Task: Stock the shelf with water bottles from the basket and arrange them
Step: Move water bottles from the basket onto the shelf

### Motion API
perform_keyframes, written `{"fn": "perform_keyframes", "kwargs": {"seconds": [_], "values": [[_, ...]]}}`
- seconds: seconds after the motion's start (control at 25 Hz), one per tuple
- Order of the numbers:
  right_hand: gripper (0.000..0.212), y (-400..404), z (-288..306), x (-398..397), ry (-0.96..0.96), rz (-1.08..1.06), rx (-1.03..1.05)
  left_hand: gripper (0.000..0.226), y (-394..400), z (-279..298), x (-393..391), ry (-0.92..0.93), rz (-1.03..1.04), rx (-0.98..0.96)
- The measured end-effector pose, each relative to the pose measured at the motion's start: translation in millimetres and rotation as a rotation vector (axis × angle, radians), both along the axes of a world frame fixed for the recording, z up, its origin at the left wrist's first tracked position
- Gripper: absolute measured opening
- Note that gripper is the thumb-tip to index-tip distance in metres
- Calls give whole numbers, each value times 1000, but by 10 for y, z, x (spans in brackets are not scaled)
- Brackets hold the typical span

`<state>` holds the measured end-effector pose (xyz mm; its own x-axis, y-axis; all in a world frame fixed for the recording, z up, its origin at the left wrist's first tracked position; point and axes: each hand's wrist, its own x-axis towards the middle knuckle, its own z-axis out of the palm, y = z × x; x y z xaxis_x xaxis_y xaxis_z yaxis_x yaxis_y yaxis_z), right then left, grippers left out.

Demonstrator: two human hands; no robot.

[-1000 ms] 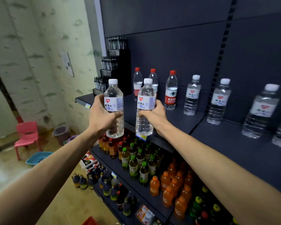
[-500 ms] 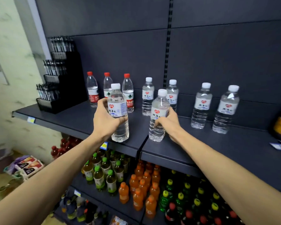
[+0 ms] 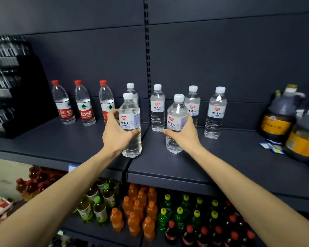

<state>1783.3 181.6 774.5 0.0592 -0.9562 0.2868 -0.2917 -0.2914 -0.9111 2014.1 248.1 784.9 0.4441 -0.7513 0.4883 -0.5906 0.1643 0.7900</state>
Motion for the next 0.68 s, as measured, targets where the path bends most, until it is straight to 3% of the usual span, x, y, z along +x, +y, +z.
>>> {"fn": "perform_keyframes", "kwargs": {"seconds": [0.12,0.36,0.68], "values": [[76,-34,-49,-57,52,-46,-58,95,-145,-28,-191,-19,-54,11],[67,-229,-11,-692,18,108,51,96,-257,-74,-478,-68,-89,-1],[58,-265,72,-1528,6,68,94,101,-380,-110,-824,-75,-135,53]]}}
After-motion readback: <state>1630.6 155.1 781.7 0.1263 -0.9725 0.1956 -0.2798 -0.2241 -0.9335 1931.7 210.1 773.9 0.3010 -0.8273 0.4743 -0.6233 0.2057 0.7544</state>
